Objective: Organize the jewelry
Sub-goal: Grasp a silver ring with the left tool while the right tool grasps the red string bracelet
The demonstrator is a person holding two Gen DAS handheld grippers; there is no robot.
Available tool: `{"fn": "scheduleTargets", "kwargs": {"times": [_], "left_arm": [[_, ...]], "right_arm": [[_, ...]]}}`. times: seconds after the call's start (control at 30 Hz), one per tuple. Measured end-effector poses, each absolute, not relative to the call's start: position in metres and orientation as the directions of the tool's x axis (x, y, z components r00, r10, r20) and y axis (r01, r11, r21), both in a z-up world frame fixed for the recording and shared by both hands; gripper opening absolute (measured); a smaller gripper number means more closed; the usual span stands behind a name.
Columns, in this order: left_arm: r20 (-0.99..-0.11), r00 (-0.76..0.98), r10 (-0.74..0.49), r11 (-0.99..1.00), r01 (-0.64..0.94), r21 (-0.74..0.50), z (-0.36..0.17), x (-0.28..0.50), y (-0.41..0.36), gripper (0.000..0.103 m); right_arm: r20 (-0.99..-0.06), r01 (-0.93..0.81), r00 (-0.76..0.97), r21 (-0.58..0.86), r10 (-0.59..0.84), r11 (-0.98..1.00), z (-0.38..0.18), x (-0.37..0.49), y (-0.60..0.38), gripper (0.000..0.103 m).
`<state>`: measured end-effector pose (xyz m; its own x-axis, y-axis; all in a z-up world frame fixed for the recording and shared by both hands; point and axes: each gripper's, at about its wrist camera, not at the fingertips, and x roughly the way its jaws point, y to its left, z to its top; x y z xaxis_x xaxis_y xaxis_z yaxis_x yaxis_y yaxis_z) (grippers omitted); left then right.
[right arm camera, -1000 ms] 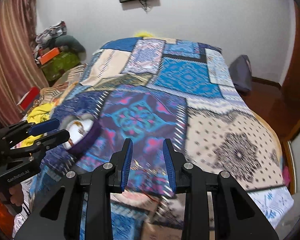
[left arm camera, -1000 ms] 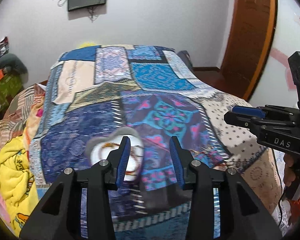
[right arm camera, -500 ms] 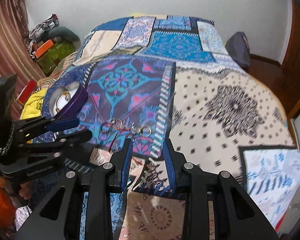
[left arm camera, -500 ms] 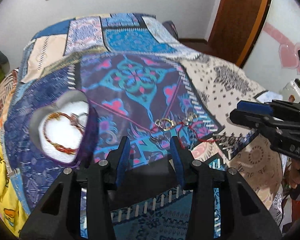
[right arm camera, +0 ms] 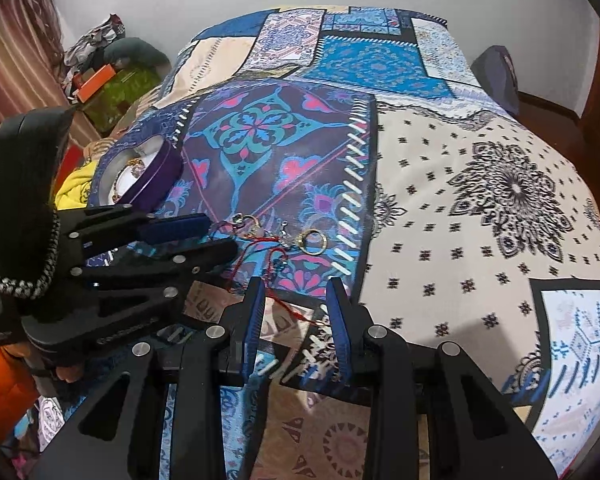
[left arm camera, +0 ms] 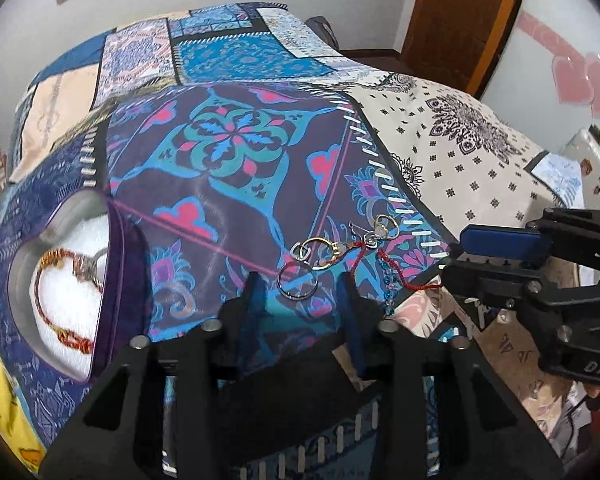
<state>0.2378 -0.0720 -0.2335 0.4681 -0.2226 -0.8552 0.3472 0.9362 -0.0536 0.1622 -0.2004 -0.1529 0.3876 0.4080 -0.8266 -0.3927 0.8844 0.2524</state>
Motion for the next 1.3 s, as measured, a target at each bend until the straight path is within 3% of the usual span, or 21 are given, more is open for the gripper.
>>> {"fn": "scheduleTargets", "kwargs": {"times": [0.07, 0.73, 1.0, 1.3], "left_arm": [[-0.854, 0.469, -0.224, 0.933, 0.356, -0.049, -0.234, 0.239, -0.074, 0.020], [-0.838, 0.497, -0.225, 0.945, 0.322, -0.063, -0.226, 0.212, -0.054, 0.020], [-0.826, 0.511, -0.239, 0.945, 0.318, -0.077, -0.221, 0.208, -0.056, 0.020], [-0.798, 0.554, -0.239, 0.952, 0.297, -0.079, -0.200, 0.198, -0.047, 0.020]], "right_arm": [[-0.827, -0.396, 0.383, 0.256, 0.412, 0.882, -0.154, 0.163, -0.197, 0.029], [-0.829, -0.401, 0.377, 0.256, 0.413, 0.879, -0.175, 0.171, -0.170, 0.028], [-0.832, -0.420, 0.408, 0.195, 0.376, 0.886, -0.174, 0.168, -0.164, 0.007], [-0.816, -0.405, 0.424, 0.217, 0.393, 0.888, -0.157, 0.161, -0.171, 0.007]]}}
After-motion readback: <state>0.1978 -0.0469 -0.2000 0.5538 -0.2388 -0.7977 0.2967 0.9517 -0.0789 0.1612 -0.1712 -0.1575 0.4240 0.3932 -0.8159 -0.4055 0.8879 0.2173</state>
